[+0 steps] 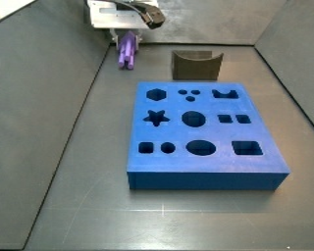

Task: Pick up the 3 prong object. Move up. Rotate the 3 prong object. Place the 3 prong object on the fixture. Regrasp the 3 prong object. Move to above the board. Insert the 3 prong object.
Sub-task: Move up, then rotate the 3 prong object.

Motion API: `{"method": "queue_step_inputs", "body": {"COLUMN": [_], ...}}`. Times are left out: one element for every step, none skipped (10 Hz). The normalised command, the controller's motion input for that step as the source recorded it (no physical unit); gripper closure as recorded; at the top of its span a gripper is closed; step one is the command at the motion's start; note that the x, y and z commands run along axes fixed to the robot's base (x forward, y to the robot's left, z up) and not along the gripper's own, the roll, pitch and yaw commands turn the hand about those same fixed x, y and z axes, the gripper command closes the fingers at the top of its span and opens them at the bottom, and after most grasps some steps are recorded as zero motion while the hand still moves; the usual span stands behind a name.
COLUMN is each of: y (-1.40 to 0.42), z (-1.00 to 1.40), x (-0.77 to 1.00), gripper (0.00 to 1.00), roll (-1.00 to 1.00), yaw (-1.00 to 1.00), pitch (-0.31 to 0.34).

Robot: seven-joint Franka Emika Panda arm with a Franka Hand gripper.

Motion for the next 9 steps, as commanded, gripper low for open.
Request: {"method": "queue_step_inputs", "body": {"y": [0.00, 0.00, 0.01, 0.00, 0.00, -1.00, -1.00, -1.00, -0.96], "z": [0.76, 0.61, 0.48, 0.34, 0.20, 0.56, 0.54, 0.54, 0.52], "x": [-0.01, -0.02, -0.02, -0.02, -0.02, 0.48, 0.48, 0.42, 0.36], "gripper": [1.00, 1.00, 1.00, 1.00, 1.00, 1.00, 1.00, 1.00, 1.00], "roll": [0.00, 0.01, 0.02, 0.03, 0.04, 0.00, 0.01, 0.01, 0.05], "yaw": [0.00, -0.01, -0.01, -0.02, -0.02, 0.00, 0.01, 0.03, 0.03], "pitch": [0.011, 0.031, 0.048, 0.062, 0.073, 0.000, 0.003, 0.053, 0.085]}}
